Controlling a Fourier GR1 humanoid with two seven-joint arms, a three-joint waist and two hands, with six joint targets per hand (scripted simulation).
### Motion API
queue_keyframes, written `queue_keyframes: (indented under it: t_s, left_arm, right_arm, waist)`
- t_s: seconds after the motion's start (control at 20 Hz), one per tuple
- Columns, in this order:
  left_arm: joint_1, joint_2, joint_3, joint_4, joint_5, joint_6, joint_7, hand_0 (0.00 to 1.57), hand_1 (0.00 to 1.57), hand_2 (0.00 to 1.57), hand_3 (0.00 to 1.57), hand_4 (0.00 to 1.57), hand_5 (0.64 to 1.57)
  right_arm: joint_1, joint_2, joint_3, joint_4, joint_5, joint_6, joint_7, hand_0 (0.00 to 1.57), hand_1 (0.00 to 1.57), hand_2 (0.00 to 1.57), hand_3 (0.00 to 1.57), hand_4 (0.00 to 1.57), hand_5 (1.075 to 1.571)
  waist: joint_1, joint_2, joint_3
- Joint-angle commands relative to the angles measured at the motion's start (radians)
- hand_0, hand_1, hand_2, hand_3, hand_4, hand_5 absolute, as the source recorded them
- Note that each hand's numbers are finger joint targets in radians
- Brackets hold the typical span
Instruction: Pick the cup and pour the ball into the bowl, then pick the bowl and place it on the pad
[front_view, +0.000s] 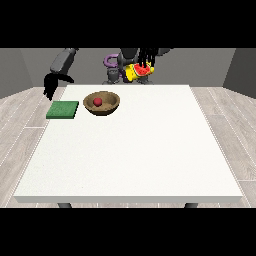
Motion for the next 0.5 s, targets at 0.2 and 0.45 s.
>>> queue_keyframes:
  t_s: [0.2,0.45]
  left_arm:
    - [0.127,-0.039,0.282,-0.084,0.470,0.062,-0.186,1.24,1.24,1.57,1.24,0.91,1.546]
    - [0.130,-0.071,0.401,-0.071,0.726,0.058,-0.349,0.78,0.78,0.70,0.09,0.86,1.531]
  right_arm:
    - [0.000,0.034,-0.014,-0.026,-0.025,-0.014,-0.018,0.00,0.00,0.00,0.00,0.22,1.565]
    - [-0.066,0.080,-0.006,-0.074,-0.049,-0.014,-0.003,0.00,0.00,0.00,0.00,0.38,1.569]
  waist:
    - [0.041,0.114,-0.0019]
    - [-0.002,0.226,-0.0018]
